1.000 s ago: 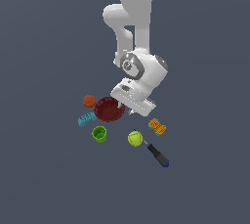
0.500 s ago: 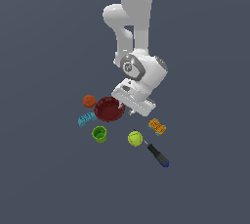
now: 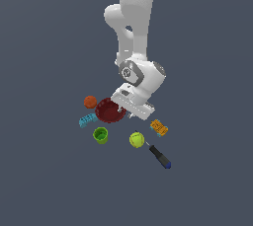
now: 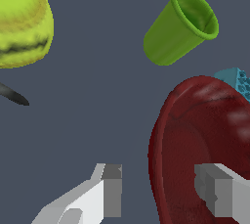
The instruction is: Pick up a designated object from a clutter of objects.
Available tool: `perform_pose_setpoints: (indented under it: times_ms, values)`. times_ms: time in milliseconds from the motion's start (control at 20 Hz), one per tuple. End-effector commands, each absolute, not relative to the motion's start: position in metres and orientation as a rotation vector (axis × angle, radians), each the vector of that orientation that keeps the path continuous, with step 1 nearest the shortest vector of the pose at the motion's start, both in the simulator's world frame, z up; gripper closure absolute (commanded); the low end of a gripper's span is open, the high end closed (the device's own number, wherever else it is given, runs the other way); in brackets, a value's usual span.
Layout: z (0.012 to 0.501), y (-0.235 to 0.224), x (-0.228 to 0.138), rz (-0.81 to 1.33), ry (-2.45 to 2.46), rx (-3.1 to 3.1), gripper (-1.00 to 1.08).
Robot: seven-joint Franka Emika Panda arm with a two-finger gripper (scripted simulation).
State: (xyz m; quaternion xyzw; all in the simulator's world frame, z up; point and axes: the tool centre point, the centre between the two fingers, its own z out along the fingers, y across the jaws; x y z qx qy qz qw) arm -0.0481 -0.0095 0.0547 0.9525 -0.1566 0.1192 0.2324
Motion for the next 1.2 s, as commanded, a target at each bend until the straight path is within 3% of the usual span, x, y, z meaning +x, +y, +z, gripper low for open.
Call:
perform_pose_setpoints:
  times_ms: [0, 150, 200, 1150]
  values:
    - [0.049, -0.012, -0.047, 0.328, -0.43, 2.617, -0.2]
    - [0.048, -0.013, -0.046, 0.33, -0.431, 2.617, -0.2]
    - [0.048, -0.013, -0.046, 0.33, -0.431, 2.617, 1.08]
    - [0.066, -0.003, -0.048, 0.329, -0.43, 2.618, 1.08]
